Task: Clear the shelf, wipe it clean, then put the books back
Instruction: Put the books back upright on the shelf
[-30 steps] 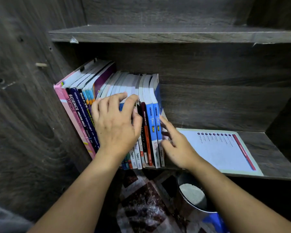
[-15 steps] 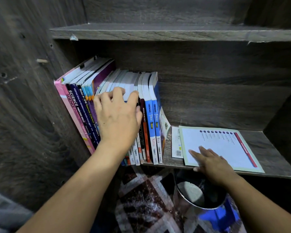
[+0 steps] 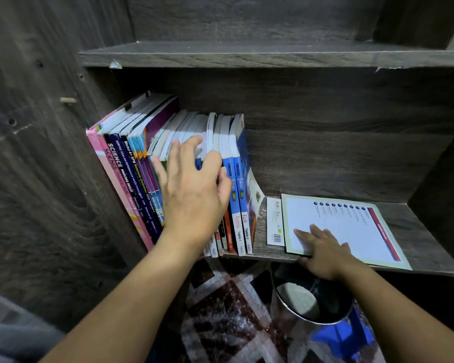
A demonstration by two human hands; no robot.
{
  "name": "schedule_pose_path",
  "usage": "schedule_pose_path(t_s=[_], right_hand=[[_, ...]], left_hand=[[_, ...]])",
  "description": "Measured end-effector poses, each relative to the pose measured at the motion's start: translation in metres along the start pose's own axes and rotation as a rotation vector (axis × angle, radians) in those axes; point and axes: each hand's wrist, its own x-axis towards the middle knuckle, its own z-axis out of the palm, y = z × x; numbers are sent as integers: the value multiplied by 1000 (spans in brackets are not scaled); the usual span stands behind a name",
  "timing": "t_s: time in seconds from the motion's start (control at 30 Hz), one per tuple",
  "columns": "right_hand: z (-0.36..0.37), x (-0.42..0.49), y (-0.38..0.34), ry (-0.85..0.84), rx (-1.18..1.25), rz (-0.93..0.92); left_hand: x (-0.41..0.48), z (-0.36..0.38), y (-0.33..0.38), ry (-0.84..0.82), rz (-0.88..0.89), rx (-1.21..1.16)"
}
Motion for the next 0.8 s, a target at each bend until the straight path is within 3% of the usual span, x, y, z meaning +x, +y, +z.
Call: schedule_pose_path(t_s=[0.17, 0.27, 0.4, 0.5, 0.6, 0.8], right_hand=[[1, -1, -2, 2, -5, 0], [2, -4, 0, 15, -17, -12], [5, -4, 2, 25, -31, -23], [6, -4, 4, 28, -29, -30], [8, -5, 8, 30, -40, -51], [11, -10, 16, 45, -67, -97]], left_hand=[[-18, -22, 17, 54, -82, -165], [-23, -41, 34, -115, -205, -169], [-18, -47, 51, -379, -383, 11], [-18, -39, 55, -497, -372, 100], [-23, -42, 52, -503, -313, 142], [-27, -109, 65, -636, -182, 202]])
